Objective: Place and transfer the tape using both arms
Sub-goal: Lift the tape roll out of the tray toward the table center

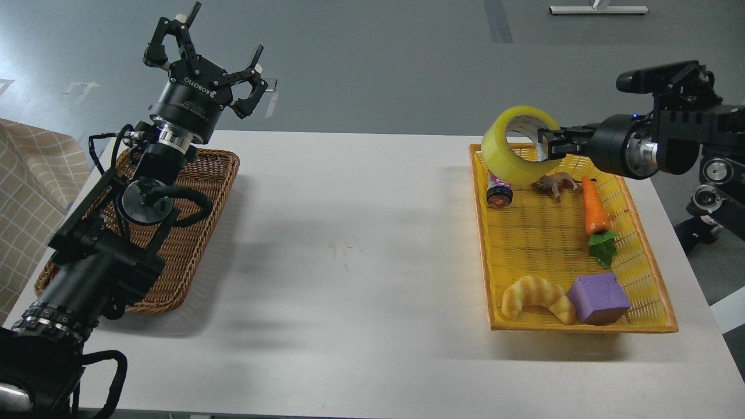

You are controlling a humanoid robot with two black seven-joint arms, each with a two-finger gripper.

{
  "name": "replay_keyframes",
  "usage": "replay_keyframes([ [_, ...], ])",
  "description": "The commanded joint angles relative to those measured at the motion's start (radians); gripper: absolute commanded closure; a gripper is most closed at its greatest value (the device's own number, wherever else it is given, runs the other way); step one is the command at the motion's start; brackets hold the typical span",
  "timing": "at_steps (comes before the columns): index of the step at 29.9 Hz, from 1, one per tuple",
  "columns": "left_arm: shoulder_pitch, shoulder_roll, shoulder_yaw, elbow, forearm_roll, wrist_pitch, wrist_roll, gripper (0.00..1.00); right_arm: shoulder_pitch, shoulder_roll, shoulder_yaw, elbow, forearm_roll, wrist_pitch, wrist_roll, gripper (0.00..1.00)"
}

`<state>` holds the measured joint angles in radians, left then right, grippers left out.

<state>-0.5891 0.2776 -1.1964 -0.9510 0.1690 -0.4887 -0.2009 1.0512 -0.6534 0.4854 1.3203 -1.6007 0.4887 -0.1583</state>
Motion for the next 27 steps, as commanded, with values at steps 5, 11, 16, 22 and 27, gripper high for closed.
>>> replay_keyframes([
  [5, -0.005, 0.002, 0.0, 0.0, 0.0, 0.0, 0.0, 0.02, 0.072, 0.243, -0.01, -0.162, -0.001, 0.0, 0.0, 1.0],
  [11, -0.006, -0.001, 0.0, -0.003, 0.0, 0.0, 0.0, 0.02, 0.125, 0.386, -0.105, -0.256, -0.004, 0.0, 0.0, 1.0],
  [16, -0.009, -0.006, -0.002, -0.005, 0.0, 0.0, 0.0, 0.02, 0.125, 0.53, -0.129, -0.36, -0.008, 0.0, 0.0, 1.0],
  [22, -0.011, -0.005, -0.002, -0.005, 0.0, 0.0, -0.002, 0.02, 0.13, 0.653, -0.182, -0.478, -0.01, 0.0, -0.001, 1.0],
  [27, -0.011, -0.005, -0.006, -0.006, 0.0, 0.0, -0.002, 0.02, 0.125, 0.653, -0.228, -0.526, -0.01, 0.0, -0.001, 1.0],
])
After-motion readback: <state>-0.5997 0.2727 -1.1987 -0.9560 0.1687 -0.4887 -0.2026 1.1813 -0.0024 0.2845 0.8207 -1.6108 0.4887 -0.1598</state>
